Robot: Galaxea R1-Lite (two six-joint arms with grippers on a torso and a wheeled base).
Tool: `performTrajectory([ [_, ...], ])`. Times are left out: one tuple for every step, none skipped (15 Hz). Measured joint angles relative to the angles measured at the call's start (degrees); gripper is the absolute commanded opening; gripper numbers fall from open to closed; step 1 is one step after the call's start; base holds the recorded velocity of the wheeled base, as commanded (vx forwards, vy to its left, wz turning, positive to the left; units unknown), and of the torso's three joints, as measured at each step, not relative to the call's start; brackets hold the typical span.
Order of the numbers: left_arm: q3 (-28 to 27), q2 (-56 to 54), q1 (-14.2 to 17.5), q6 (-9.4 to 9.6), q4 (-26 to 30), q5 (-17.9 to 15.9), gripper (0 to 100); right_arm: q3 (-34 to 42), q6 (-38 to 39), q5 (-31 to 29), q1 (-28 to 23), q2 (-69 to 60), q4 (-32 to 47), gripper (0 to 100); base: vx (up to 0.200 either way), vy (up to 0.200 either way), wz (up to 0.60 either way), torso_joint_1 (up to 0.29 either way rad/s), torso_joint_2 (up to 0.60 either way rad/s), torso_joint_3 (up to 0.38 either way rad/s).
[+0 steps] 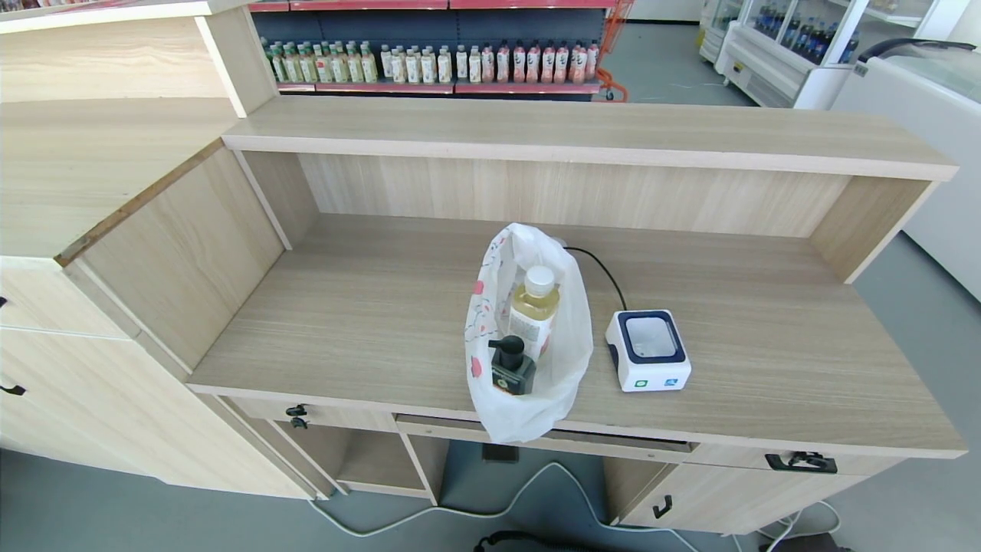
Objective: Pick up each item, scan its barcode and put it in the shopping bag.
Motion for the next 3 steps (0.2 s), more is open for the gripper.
performTrajectory([
  [0.00,0.00,0.00,0.00,0.00,0.01,100,0.00,0.00,-0.02,0.00,-0.22,0.00,100,0.000,0.000,0.00,0.000,0.00,0.000],
  [0.00,0.00,0.00,0.00,0.00,0.01,100,0.00,-0.02,-0.02,-0.02,-0.35,0.00,100,0.000,0.000,0.00,0.000,0.00,0.000],
  [0.00,0.00,0.00,0.00,-0.02,0.01,100,0.00,0.00,-0.02,-0.04,-0.45,0.00,100,0.000,0.000,0.00,0.000,0.00,0.000],
])
